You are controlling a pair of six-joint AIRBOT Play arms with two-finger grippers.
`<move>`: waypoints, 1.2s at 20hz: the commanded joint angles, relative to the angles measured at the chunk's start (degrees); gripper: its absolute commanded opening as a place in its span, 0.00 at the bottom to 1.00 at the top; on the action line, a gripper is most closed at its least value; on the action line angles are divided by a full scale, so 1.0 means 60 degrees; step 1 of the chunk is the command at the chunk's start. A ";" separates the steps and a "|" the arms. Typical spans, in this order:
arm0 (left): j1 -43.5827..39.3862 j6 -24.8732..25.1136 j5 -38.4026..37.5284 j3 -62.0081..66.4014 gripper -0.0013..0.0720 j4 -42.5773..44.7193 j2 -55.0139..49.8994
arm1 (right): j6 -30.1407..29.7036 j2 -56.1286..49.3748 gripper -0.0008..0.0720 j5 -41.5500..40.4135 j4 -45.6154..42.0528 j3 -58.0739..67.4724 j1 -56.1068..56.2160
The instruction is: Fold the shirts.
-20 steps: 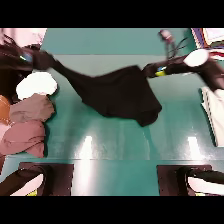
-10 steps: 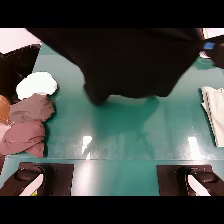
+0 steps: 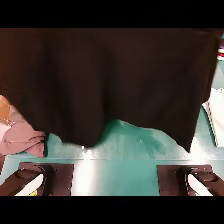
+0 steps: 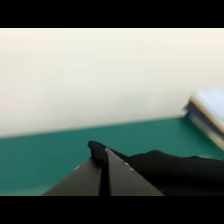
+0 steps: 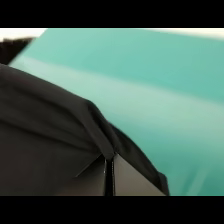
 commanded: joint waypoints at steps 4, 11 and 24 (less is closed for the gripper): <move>0.0004 -0.0011 -0.0433 -0.0463 0.05 0.0798 -0.4827 | 0.1235 -0.4262 0.03 -0.0087 -0.1807 0.0288 0.1494; 0.0007 -0.0127 -0.0554 -0.0463 0.76 0.0772 -0.7679 | 0.1140 -0.6830 0.09 -0.0841 -0.0736 0.0291 0.1457; 0.0820 0.0266 -0.2885 -0.5818 0.76 -0.0441 -0.3854 | -0.0663 -0.3246 0.53 0.1260 0.1005 -0.2721 -0.0980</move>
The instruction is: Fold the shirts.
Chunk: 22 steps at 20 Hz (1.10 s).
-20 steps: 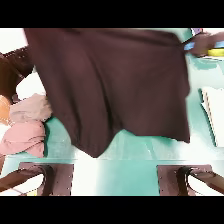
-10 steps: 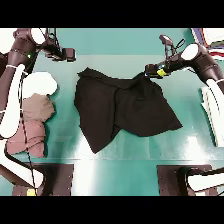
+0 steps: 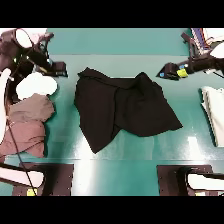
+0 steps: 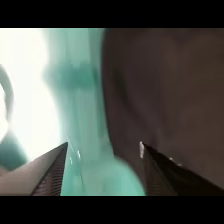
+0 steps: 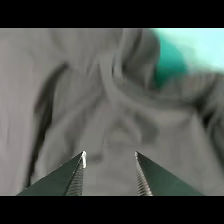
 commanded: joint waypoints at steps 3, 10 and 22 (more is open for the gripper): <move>0.0033 0.0062 0.1075 -0.5854 0.76 -0.1581 0.3293 | -0.0284 0.2350 0.53 0.0229 0.0124 -0.2517 -0.0572; -0.0186 0.0098 0.3100 -0.9868 0.76 -0.3989 0.4994 | -0.0284 0.3716 0.53 -0.0200 0.0117 -0.3399 -0.0568; -0.1971 -0.0725 0.4721 -0.9814 0.72 -0.4003 0.4167 | -0.0280 0.3767 0.53 -0.0189 0.0368 -0.3395 -0.0568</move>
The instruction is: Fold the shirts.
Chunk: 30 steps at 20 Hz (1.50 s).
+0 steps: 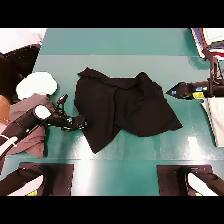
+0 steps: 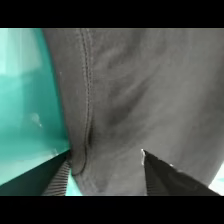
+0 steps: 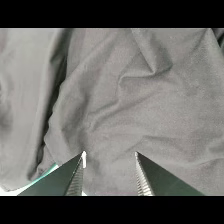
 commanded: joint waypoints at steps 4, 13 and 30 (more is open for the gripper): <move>-0.0109 -0.0175 -0.1810 0.1541 0.05 0.2397 -0.0007 | 0.0000 0.0135 0.53 0.0375 -0.0029 -0.0007 -0.0291; 0.0339 -0.1851 -0.2171 0.2098 0.05 0.6849 0.1832 | 0.0004 -0.0204 0.53 0.1592 -0.1526 -0.0018 -0.2255; 0.1224 -0.1515 -0.1118 0.2171 0.56 0.5603 0.1727 | -0.0022 -0.3107 0.55 -0.0415 -0.0586 0.0026 -0.1206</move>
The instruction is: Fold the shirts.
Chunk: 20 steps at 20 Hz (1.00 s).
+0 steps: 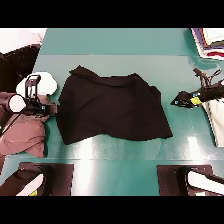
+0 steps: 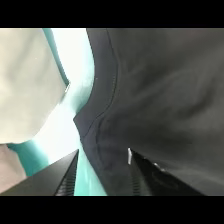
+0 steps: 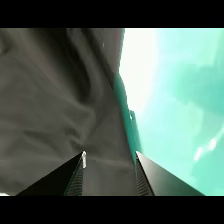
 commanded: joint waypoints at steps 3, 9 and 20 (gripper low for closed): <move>0.0011 0.0109 0.1155 0.1308 0.56 -0.0353 -0.1315 | -0.0076 -0.0608 0.54 -0.1089 0.1042 0.0302 0.0084; 0.1588 0.1239 0.0707 0.6065 0.56 -0.2430 -0.5730 | -0.0073 -0.1428 0.54 -0.0863 0.1450 0.1829 0.0084; 0.1847 0.2361 0.1566 0.7410 0.56 -0.3821 -0.8841 | -0.0073 -0.2022 0.54 -0.0794 0.1428 0.2495 0.0113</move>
